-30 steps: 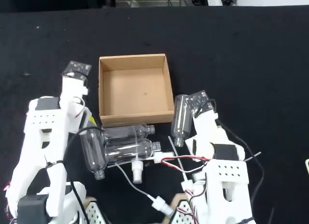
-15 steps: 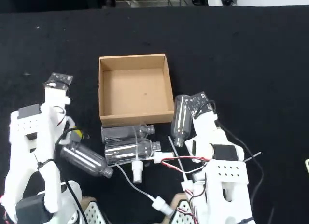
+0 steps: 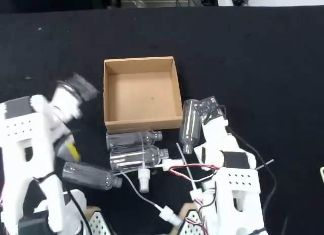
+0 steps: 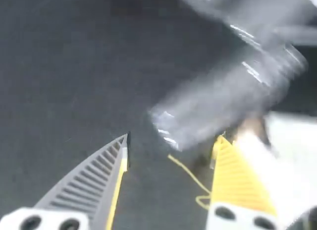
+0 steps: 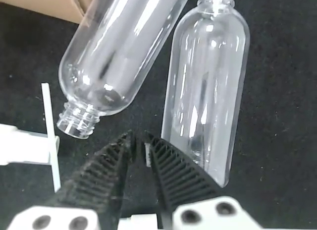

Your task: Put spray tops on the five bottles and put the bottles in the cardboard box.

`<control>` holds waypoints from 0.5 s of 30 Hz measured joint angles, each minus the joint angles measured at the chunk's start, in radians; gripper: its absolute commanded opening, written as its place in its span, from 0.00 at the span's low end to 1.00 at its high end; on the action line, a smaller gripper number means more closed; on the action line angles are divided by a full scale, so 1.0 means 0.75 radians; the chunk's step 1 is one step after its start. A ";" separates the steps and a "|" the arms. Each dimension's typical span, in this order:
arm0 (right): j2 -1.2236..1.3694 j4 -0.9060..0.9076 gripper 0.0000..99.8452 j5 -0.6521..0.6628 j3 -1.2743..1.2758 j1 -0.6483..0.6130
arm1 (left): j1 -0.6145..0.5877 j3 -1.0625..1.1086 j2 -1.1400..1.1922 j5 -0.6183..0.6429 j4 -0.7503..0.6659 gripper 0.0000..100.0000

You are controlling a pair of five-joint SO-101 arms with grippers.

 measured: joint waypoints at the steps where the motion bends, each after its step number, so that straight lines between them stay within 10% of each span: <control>1: 0.000 0.000 0.02 0.000 0.000 0.000 | 0.049 0.004 -0.002 -0.106 0.051 0.26; 15: 0.000 0.000 0.02 0.000 0.000 0.000 | 0.444 0.577 -0.018 -0.170 -0.346 0.26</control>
